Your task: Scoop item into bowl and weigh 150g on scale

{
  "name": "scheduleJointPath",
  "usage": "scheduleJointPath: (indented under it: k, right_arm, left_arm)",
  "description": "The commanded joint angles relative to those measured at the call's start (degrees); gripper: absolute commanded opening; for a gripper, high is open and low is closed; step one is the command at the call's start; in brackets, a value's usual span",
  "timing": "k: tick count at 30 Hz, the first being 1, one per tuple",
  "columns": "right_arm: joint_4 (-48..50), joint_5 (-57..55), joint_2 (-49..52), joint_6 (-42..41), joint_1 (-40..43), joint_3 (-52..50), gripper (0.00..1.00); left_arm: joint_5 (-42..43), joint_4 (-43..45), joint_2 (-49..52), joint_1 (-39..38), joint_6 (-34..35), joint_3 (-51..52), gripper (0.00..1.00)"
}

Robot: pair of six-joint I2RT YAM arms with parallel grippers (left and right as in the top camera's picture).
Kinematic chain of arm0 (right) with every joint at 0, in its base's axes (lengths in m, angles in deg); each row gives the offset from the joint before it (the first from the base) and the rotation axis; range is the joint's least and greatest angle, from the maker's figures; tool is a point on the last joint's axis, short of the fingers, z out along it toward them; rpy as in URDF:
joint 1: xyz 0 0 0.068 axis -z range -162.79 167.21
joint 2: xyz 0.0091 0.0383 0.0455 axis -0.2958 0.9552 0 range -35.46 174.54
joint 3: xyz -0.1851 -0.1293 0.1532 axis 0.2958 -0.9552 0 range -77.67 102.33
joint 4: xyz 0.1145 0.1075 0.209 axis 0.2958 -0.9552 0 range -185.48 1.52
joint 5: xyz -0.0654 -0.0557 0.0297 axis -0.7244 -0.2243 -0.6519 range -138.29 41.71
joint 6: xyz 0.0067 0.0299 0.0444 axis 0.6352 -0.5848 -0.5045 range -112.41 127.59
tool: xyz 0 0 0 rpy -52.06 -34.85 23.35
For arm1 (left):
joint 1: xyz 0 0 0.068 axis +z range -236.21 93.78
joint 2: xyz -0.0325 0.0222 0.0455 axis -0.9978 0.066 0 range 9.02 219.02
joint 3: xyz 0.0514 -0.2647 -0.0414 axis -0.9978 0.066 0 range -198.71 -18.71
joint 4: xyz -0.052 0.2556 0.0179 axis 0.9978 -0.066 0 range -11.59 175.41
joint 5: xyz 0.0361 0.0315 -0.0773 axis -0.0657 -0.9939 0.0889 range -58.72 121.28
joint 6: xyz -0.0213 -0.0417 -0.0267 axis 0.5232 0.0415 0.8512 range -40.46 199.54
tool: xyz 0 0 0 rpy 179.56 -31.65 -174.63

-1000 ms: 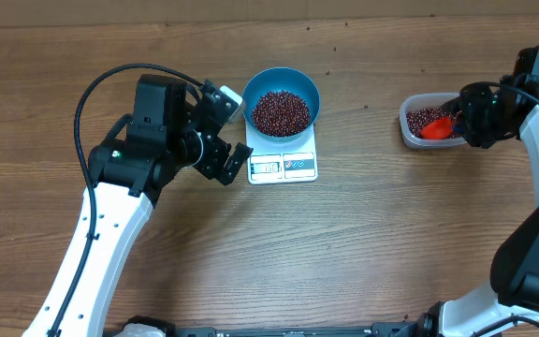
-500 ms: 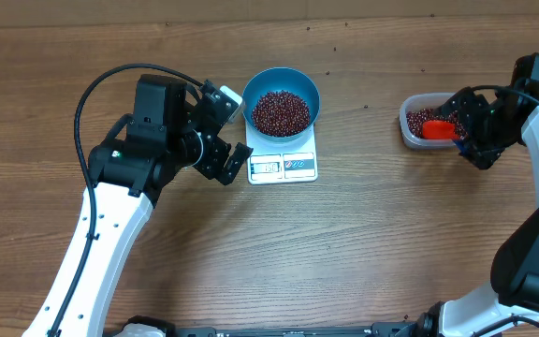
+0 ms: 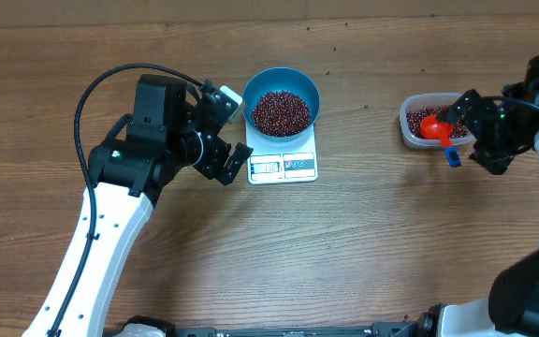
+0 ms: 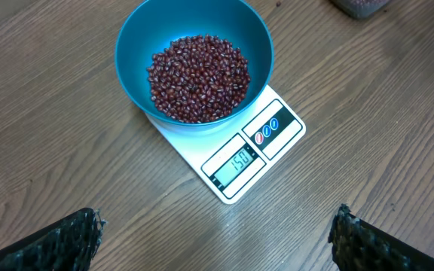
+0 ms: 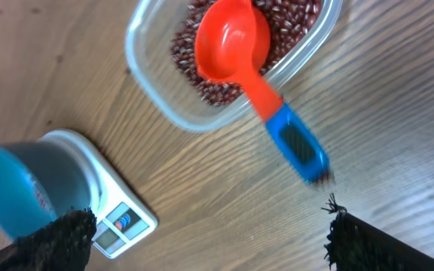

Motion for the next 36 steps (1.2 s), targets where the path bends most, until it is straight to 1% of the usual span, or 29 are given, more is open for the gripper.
scheduleJointPath:
  k: [1, 6, 7, 8, 12, 13, 18, 23, 26, 30, 33, 36]
  right_arm:
    - [-2.45, 0.17, -5.99, 3.32, 0.09, 4.79, 1.0]
    - [-9.73, 3.21, -13.11, 11.1, -2.08, 8.26, 1.0]
    - [-10.75, 3.43, -14.29, 11.43, -2.51, 8.5, 1.0]
    - [-12.07, 3.61, -15.74, 10.8, -2.97, 8.7, 1.0]
    - [-16.76, 3.54, -21.57, -3.91, -3.78, 8.7, 1.0]
    - [-16.83, 3.32, -22.6, -5.27, -3.78, 8.7, 1.0]
    - [-19.43, 1.44, -25.73, -2.93, -3.78, 8.7, 1.0]
    - [-21.97, -1.86, -25.9, -2.8, -3.78, 8.66, 1.0]
    - [-21.75, -1.81, -25.9, -2.71, -3.85, 8.63, 1.0]
    - [-19.52, -0.52, -25.88, 4.15, -4.61, 7.54, 1.0]
    - [-14.12, -0.63, -27.65, 8.09, -6.12, 5.16, 1.0]
    - [-5.33, -1.75, -31.5, 10.49, -8.87, -0.04, 1.0]
  left_arm:
    - [0.46, 0.17, 0.31, 0.26, 0.37, 0.22, 0.99]
    - [0.46, 0.17, 0.31, 0.26, 0.37, 0.22, 0.99]
    - [0.46, 0.17, 0.31, 0.26, 0.35, 0.22, 0.99]
    - [0.46, 0.17, 0.31, 0.26, 0.35, 0.22, 1.0]
    - [0.46, 0.17, 0.31, 0.26, 0.37, 0.22, 0.99]
    - [0.46, 0.17, 0.31, 0.26, 0.37, 0.22, 1.0]
    - [0.46, 0.17, 0.31, 0.26, 0.35, 0.22, 1.0]
    - [0.46, 0.17, 0.31, 0.26, 0.35, 0.22, 0.99]
    - [0.46, 0.17, 0.31, 0.26, 0.37, 0.22, 1.0]
    - [0.46, 0.17, 0.31, 0.26, 0.35, 0.22, 0.99]
    - [0.46, 0.17, 0.31, 0.26, 0.35, 0.22, 0.99]
    - [0.46, 0.17, 0.31, 0.26, 0.37, 0.22, 0.99]
